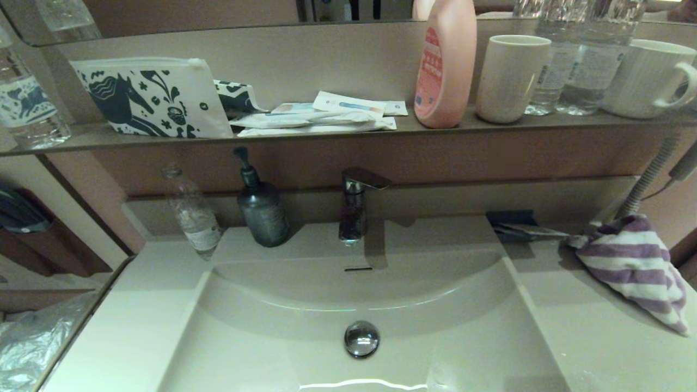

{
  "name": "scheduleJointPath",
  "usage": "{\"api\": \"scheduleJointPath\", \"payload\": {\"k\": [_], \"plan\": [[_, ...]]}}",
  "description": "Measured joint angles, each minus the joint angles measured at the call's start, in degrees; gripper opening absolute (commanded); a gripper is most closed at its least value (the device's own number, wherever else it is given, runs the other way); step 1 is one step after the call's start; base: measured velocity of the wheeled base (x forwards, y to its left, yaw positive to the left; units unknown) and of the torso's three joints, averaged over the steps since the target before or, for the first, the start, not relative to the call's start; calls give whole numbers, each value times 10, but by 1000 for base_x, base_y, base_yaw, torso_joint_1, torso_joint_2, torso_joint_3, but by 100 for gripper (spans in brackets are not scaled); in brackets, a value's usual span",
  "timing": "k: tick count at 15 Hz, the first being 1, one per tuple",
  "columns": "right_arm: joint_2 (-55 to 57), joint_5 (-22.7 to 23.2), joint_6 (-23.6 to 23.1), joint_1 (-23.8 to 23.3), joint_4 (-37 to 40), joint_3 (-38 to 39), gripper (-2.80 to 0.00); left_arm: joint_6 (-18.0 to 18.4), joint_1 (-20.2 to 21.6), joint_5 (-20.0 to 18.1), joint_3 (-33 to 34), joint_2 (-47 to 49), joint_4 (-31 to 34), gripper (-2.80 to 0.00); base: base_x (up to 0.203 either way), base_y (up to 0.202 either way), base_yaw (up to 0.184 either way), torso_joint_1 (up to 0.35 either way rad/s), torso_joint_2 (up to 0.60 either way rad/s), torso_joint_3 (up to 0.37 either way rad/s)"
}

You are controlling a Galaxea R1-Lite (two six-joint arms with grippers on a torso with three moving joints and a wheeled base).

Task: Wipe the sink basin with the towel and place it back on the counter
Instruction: Pick up the cloth

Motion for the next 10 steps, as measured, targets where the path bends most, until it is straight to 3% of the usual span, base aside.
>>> {"api": "scheduleJointPath", "payload": {"k": [10], "plan": [[0,0,-3,0,12,-5,-280,0,0,1,0,0,1,-280,0,0,0,0,0,0]]}}
